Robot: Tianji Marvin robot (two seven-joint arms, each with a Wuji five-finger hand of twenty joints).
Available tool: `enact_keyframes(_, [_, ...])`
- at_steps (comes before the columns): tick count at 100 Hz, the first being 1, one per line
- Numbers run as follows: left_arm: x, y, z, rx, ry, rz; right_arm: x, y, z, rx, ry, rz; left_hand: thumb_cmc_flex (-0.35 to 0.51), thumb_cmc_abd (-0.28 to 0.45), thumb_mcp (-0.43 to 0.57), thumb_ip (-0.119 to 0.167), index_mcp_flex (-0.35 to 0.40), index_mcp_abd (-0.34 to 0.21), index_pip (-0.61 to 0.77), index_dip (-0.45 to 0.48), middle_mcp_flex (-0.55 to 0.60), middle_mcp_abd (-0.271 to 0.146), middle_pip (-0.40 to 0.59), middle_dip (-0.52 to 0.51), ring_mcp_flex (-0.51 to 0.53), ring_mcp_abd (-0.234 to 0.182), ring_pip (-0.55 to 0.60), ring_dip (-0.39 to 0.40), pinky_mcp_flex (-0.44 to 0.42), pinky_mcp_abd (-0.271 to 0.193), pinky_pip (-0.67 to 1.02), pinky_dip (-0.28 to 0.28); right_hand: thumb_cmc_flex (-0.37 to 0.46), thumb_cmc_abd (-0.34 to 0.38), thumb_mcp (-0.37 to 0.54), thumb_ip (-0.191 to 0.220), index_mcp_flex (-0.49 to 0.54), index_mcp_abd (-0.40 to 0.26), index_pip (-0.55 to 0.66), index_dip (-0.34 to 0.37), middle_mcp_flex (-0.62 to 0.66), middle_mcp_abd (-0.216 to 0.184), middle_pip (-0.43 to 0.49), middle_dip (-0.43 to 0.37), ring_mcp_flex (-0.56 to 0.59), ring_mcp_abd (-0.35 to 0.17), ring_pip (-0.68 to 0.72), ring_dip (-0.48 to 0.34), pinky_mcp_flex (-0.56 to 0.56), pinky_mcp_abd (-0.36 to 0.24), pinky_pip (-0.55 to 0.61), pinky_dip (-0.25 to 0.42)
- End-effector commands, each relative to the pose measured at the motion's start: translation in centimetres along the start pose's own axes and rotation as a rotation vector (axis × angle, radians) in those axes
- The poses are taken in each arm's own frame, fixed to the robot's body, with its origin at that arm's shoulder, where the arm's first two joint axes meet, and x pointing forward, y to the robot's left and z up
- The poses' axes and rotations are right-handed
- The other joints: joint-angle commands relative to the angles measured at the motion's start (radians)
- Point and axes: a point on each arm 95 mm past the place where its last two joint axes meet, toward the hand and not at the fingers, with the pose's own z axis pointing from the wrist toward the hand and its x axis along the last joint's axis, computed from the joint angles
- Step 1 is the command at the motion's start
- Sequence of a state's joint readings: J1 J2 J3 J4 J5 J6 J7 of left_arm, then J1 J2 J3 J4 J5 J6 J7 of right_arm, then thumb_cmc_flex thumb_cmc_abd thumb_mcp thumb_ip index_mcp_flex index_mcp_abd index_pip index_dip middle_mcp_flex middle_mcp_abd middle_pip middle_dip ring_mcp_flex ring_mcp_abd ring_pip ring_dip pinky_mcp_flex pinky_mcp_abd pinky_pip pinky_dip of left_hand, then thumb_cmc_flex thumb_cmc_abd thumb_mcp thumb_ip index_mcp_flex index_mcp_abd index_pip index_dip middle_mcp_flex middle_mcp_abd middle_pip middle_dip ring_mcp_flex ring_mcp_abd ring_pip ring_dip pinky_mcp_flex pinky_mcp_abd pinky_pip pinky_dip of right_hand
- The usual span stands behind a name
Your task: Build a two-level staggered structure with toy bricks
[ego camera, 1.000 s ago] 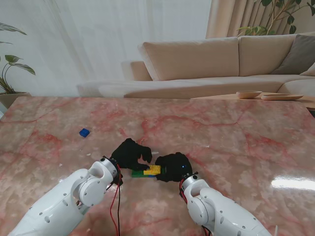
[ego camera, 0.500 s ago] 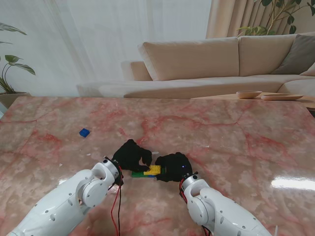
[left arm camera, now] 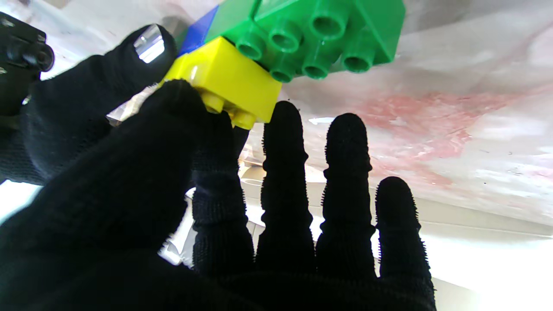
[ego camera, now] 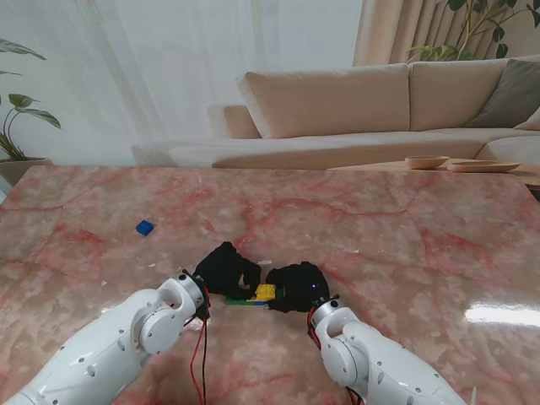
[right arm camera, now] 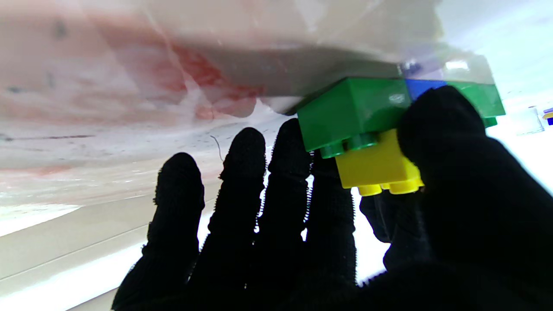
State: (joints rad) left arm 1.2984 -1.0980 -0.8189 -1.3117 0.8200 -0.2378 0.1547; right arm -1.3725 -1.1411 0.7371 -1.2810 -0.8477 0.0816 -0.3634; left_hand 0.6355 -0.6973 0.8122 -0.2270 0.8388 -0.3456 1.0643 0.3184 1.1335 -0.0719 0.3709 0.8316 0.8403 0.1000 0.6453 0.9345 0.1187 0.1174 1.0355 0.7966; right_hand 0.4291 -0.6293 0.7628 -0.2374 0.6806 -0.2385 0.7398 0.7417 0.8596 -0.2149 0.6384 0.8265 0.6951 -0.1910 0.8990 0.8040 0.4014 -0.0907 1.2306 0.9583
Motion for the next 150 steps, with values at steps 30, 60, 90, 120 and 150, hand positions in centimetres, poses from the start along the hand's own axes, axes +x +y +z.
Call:
enact_keyframes(30, [-0.9, 2.0, -0.5, -0.075, -0.025, 0.041, 0.1, -0.4, -0.3, 0.025, -0.002, 0.002, 0.056, -0.043, 0.024, -0.014, 0.09, 0.021, -0.031, -0.073, 0.107, -0.024, -0.025, -0.033, 0.053, -0.017, 0.05, 0.009, 0.005, 0.024, 0.045, 0.008, 0.058, 0.017, 0.058, -0.021, 0.031, -0.101, 0.07, 0.0, 0.028, -0.024, 0.005, 0.03, 0.02, -0.025, 0.021, 0.016, -0.006, -0.005, 0.022, 0.034])
enact_keyframes(60, [-1.3, 2.3, -0.5, -0.091, -0.053, 0.047, 0.1, -0.4, -0.2, 0.024, -0.001, 0.001, 0.063, -0.007, 0.021, -0.004, 0.111, 0.046, -0.062, -0.109, 0.096, -0.015, -0.036, -0.042, 0.019, -0.014, 0.04, 0.012, -0.017, 0.019, 0.036, 0.003, 0.057, 0.02, 0.063, -0.022, 0.031, -0.105, 0.074, -0.002, 0.031, -0.024, 0.006, 0.037, 0.02, -0.024, 0.022, 0.016, -0.006, -0.005, 0.022, 0.034])
enact_keyframes(90, [-1.5, 2.2, -0.6, -0.083, -0.071, 0.053, 0.1, -0.4, -0.2, 0.024, -0.001, 0.001, 0.063, 0.006, -0.018, 0.005, 0.145, 0.001, -0.104, -0.148, -0.136, -0.032, 0.091, 0.051, -0.152, -0.014, 0.001, 0.049, -0.104, -0.002, -0.041, -0.016, 0.058, 0.02, 0.068, -0.023, 0.031, -0.106, 0.079, -0.006, 0.032, -0.024, 0.003, 0.044, 0.021, -0.025, 0.021, 0.016, -0.006, -0.005, 0.022, 0.034])
enact_keyframes(120, [-0.8, 1.7, -0.8, -0.04, -0.063, -0.041, 0.1, -0.3, -0.2, 0.025, 0.0, 0.001, 0.027, 0.026, 0.01, 0.001, -0.052, 0.091, -0.301, -0.043, -0.37, -0.003, 0.128, -0.233, -0.315, -0.023, -0.153, -0.074, -0.178, -0.034, -0.156, -0.06, 0.057, 0.02, 0.07, -0.024, 0.03, -0.107, 0.081, -0.008, 0.032, -0.023, 0.0, 0.049, 0.02, -0.024, 0.021, 0.016, -0.006, -0.004, 0.022, 0.034])
enact_keyframes(150, [0.0, -0.4, -1.5, 0.047, -0.06, -0.13, 0.1, -0.3, -0.1, 0.021, 0.001, -0.001, -0.119, 0.057, 0.112, 0.078, -0.239, 0.176, -0.482, 0.042, -0.557, 0.021, 0.042, -0.379, -0.488, -0.026, -0.289, -0.25, -0.185, -0.05, -0.423, -0.137, 0.06, 0.018, 0.073, -0.024, 0.03, -0.108, 0.083, -0.01, 0.035, -0.025, -0.001, 0.053, 0.022, -0.025, 0.021, 0.016, -0.006, -0.004, 0.022, 0.034])
